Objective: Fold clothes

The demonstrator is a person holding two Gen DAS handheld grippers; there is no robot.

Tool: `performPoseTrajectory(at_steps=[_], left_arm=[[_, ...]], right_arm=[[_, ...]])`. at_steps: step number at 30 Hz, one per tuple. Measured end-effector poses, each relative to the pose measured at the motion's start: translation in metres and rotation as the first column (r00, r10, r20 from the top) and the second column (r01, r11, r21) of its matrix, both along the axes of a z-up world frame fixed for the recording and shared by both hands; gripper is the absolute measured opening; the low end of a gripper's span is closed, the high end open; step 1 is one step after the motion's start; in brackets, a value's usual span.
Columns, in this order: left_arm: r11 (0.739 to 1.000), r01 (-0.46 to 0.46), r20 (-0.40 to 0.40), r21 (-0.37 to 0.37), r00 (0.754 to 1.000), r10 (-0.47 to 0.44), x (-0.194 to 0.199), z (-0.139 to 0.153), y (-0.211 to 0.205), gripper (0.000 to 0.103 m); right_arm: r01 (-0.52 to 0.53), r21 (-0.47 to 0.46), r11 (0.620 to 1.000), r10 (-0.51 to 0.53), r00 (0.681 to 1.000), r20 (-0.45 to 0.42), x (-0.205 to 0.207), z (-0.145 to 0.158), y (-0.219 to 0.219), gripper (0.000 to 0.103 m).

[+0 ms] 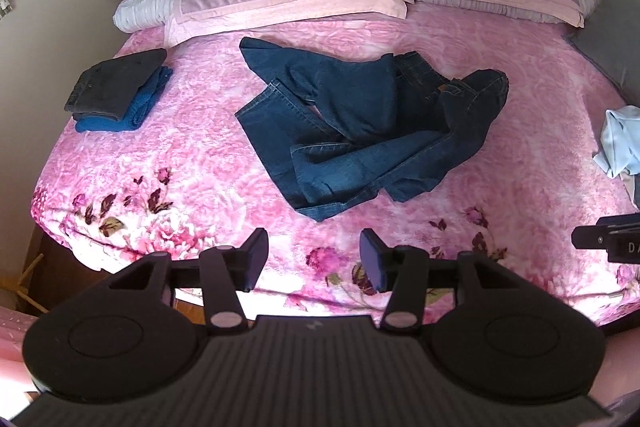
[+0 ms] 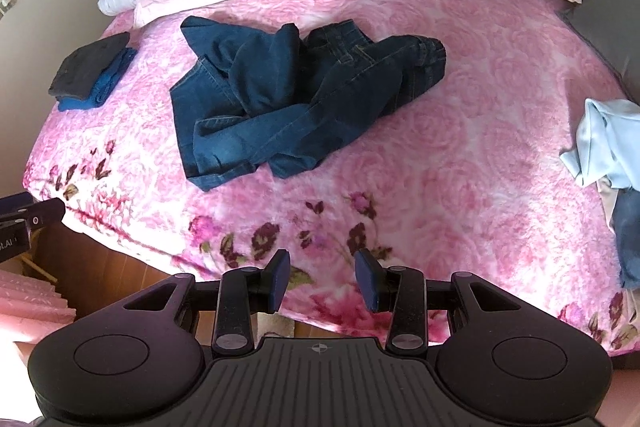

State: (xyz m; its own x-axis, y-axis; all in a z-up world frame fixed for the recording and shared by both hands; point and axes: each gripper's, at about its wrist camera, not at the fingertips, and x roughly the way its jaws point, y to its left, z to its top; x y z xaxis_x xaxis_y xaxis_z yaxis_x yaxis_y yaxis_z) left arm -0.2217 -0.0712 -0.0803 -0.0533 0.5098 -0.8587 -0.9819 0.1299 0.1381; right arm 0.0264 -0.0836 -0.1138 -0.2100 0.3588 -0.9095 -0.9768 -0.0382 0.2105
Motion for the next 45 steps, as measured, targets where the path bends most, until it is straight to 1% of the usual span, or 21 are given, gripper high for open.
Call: performPoseTrajectory(at_steps=[4,10,18,23,26,30,34,37,39,42,45], left_arm=[[1.0,0.002,0.014,0.0,1.0,-0.002,-0.009,-0.003,0.015,0.046],[1.0,0.018,0.022,0.009,1.0,-0.018,-0.028,-0.005,0.05,0.046],[0.996,0.08,0.007,0.032,0.997,-0.081,-0.058,-0.002,0.11,0.048],[0.993,0.117,-0.002,0.013,0.993,-0.117,-0.077,-0.014,0.138,0.048],[0.994,0.107,0.008,-0.018,0.994,-0.107,-0.09,-0.027,0.147,0.048],[0.995,0.089,0.027,-0.053,0.996,-0.088,-0.104,-0.043,0.157,0.048],[0.996,0.053,0.034,-0.067,0.998,-0.051,-0.112,-0.053,0.164,0.048],[0.997,0.005,0.049,-0.079,0.999,-0.001,-0.118,-0.061,0.168,0.048],[0.996,-0.03,0.06,-0.089,0.998,0.036,-0.12,-0.068,0.17,0.048],[0.989,-0.098,0.06,-0.114,0.993,0.105,-0.121,-0.082,0.171,0.048],[0.978,-0.15,0.069,-0.145,0.985,0.161,-0.119,-0.102,0.173,0.048]], right_arm=[[0.005,0.009,1.0,-0.006,1.0,0.015,-0.008,0.001,0.012,0.04],[0.031,0.022,0.999,-0.032,0.999,0.02,-0.024,0.002,0.039,0.04],[0.119,0.045,0.992,-0.119,0.993,0.008,-0.051,0.005,0.081,0.04],[0.205,0.021,0.978,-0.206,0.979,0.002,-0.059,-0.008,0.093,0.04],[0.262,-0.014,0.965,-0.262,0.965,0.01,-0.056,-0.022,0.094,0.04],[0.344,-0.074,0.936,-0.344,0.939,0.01,-0.041,-0.038,0.089,0.04],[0.398,-0.083,0.913,-0.399,0.917,0.012,-0.019,-0.044,0.089,0.04],[0.413,-0.055,0.909,-0.414,0.91,-0.002,0.0,-0.045,0.093,0.04],[0.43,-0.053,0.901,-0.431,0.902,-0.017,0.016,-0.051,0.099,0.04],[0.454,-0.098,0.886,-0.459,0.887,-0.043,0.041,-0.069,0.112,0.04],[0.455,-0.14,0.879,-0.468,0.88,-0.076,0.065,-0.091,0.122,0.04]])
